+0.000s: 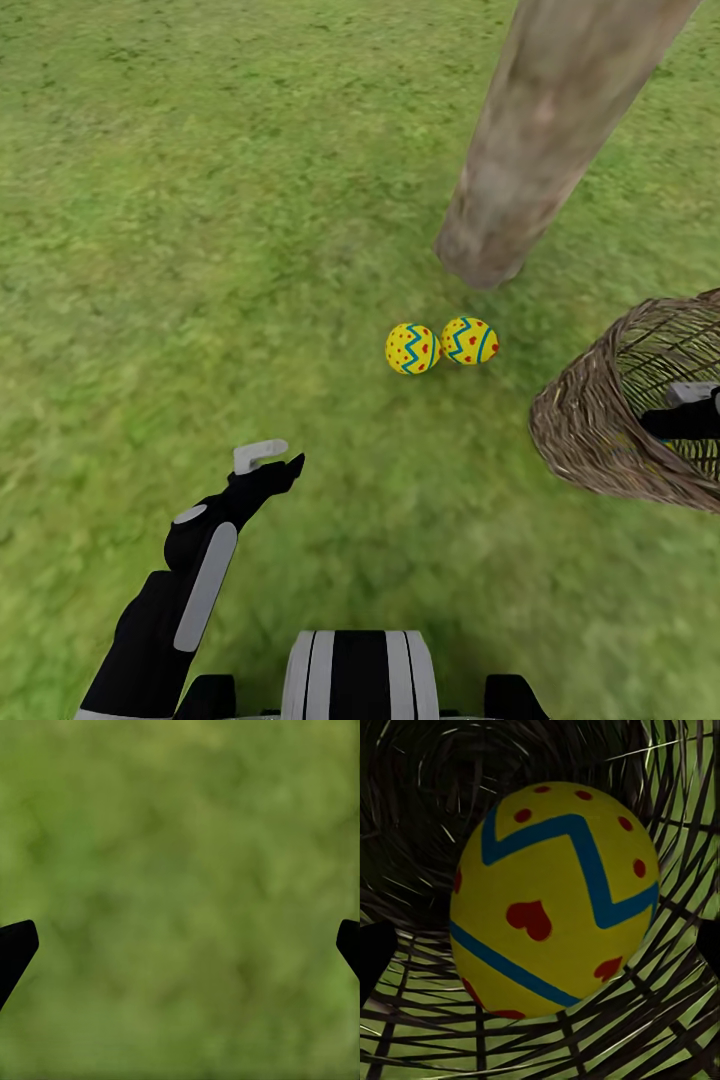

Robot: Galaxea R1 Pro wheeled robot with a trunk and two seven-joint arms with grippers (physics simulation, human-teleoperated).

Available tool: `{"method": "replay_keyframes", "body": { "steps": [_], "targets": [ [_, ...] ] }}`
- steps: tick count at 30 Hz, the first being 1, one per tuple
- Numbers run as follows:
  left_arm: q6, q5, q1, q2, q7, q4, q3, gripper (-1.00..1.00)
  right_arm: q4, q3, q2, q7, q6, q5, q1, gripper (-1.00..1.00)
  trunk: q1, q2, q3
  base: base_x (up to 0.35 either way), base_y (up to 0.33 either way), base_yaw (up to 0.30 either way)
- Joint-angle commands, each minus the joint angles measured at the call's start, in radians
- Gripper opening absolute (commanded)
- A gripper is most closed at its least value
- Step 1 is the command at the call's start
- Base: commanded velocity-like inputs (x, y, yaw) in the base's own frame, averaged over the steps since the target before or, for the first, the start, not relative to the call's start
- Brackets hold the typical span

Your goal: Take the three Easter eggs out of the wicker basket on the lawn in the garden, then place them on the lawn next to a single tree (choose any tree) so that all three eggs are next to the same tree and none are left in the basket.

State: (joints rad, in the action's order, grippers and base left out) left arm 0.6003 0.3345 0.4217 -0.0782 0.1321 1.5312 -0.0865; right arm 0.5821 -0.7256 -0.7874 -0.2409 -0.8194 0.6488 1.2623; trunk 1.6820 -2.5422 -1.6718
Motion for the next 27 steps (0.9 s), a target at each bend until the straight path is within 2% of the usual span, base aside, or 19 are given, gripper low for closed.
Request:
{"method": "replay_keyframes", "body": {
  "steps": [1, 14, 22, 27],
  "targets": [
    [0.004, 0.011, 0.000, 0.000, 0.009, 0.001, -0.001, 1.00, 0.001, -0.005, -0.002, -0.007, -0.001, -0.006, 0.001, 1.00, 0.000, 0.000, -0.001, 0.000, 0.000, 0.000],
    [0.005, 0.016, 0.000, 0.000, 0.009, 0.005, 0.001, 1.00, 0.000, -0.005, -0.004, -0.004, 0.033, -0.008, 0.001, 1.00, 0.000, 0.000, -0.001, 0.000, 0.000, 0.000],
    [0.007, 0.037, 0.000, -0.001, 0.008, 0.079, 0.000, 1.00, 0.002, 0.021, -0.002, 0.006, 0.034, -0.008, 0.002, 1.00, 0.000, 0.000, -0.001, 0.000, 0.000, 0.000],
    [0.020, 0.038, 0.000, -0.031, 0.009, 0.087, 0.001, 1.00, 0.002, 0.024, -0.001, 0.013, 0.046, -0.008, 0.001, 1.00, 0.000, 0.000, -0.001, 0.000, 0.000, 0.000]
  ]
}}
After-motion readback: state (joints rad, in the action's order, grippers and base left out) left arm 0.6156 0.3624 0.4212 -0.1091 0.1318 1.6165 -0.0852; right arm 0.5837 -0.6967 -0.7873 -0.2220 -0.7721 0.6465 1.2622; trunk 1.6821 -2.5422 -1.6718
